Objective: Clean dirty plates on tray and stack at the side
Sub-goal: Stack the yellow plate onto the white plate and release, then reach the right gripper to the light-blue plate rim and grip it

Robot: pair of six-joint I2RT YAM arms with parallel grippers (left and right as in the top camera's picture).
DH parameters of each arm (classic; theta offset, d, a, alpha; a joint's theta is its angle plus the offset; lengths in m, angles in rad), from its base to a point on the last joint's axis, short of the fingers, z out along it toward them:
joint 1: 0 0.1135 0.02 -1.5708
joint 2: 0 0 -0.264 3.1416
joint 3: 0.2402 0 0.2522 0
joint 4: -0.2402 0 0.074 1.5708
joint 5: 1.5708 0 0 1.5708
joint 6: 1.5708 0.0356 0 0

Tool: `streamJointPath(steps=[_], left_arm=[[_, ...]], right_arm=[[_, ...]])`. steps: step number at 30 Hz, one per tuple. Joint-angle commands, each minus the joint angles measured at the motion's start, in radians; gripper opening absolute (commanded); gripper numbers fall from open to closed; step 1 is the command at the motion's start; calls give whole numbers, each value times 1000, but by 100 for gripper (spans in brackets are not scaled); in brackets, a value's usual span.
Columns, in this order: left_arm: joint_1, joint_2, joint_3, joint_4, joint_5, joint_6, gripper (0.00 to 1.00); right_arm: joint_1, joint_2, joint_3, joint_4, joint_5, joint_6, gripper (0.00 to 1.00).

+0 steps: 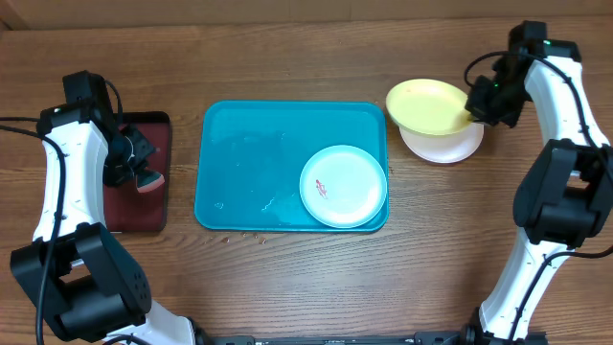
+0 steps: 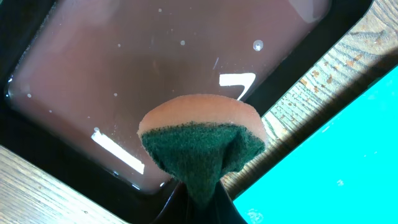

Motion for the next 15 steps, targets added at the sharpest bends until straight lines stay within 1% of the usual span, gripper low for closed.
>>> streamJointPath(steps=[1, 7, 8, 9, 10, 13, 15], left_arm=[[5, 5, -3, 4, 12, -13, 4], [4, 5, -3, 3, 12, -13, 4], [4, 5, -3, 3, 12, -13, 4], [4, 5, -3, 4, 12, -13, 4], [4, 5, -3, 4, 12, -13, 4], [4, 5, -3, 3, 12, -13, 4], [4, 5, -3, 4, 12, -13, 4]], right_arm=[[-10, -22, 2, -2, 69, -3, 4], [-10, -21, 2, -2, 89, -3, 4], [-10, -21, 2, -3, 89, -2, 7], [-10, -21, 2, -4, 89, -2, 15], [-10, -21, 2, -7, 89, -2, 20], [-10, -21, 2, -18, 89, -2, 19], [-10, -21, 2, -26, 89, -2, 21]])
